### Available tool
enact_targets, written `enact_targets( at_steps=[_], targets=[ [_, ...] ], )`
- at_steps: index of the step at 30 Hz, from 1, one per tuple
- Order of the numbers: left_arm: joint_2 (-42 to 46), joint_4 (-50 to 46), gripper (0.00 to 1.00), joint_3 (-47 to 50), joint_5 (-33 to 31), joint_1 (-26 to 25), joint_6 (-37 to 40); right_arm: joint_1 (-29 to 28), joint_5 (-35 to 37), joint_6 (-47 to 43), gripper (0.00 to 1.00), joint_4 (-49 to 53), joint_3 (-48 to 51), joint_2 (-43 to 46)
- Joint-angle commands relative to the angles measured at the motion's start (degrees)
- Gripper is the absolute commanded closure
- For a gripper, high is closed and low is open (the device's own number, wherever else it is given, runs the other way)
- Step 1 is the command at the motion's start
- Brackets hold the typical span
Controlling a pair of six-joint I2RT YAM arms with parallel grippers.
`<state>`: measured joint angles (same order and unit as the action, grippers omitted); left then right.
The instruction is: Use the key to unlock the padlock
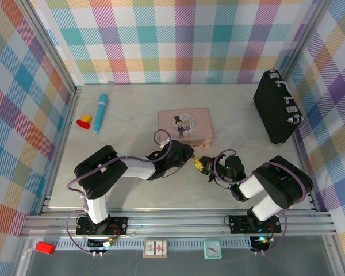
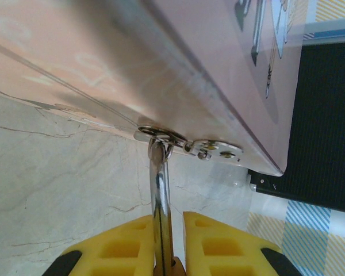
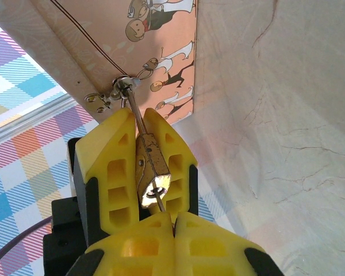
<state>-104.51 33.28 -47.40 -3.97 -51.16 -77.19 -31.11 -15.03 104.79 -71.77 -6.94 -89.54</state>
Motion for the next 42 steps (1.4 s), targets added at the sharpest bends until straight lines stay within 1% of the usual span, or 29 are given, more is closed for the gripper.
enact_targets(
  at_steps=[1, 20, 29, 35, 42],
  targets=[
    [3.52, 8.37, 1.0, -0.06, 3.7, -1.4, -3.32, 0.0, 2.99, 0.76, 1.0, -2.54, -0.44, -1.25],
    [3.4, 8.64, 1.0, 0.11, 3.53, -1.4, -3.41, 0.12, 3.78, 1.33, 1.0, -4.96, -0.09, -2.72],
    [2.51, 7.58, 1.0, -0.32, 2.56, -1.4, -2.31, 0.13, 4.21, 0.68, 1.0, -1.38, 0.78, -0.32],
    [2.4, 7.09, 1.0, -0.58, 2.74, -1.41, -2.15, 0.1, 3.95, 0.85, 1.0, -4.02, 0.06, -1.99],
    [2.21, 6.63, 1.0, -0.84, 2.7, -1.4, -1.99, 0.01, 4.04, 0.74, 1.0, -3.38, 0.43, -1.31]
  ],
)
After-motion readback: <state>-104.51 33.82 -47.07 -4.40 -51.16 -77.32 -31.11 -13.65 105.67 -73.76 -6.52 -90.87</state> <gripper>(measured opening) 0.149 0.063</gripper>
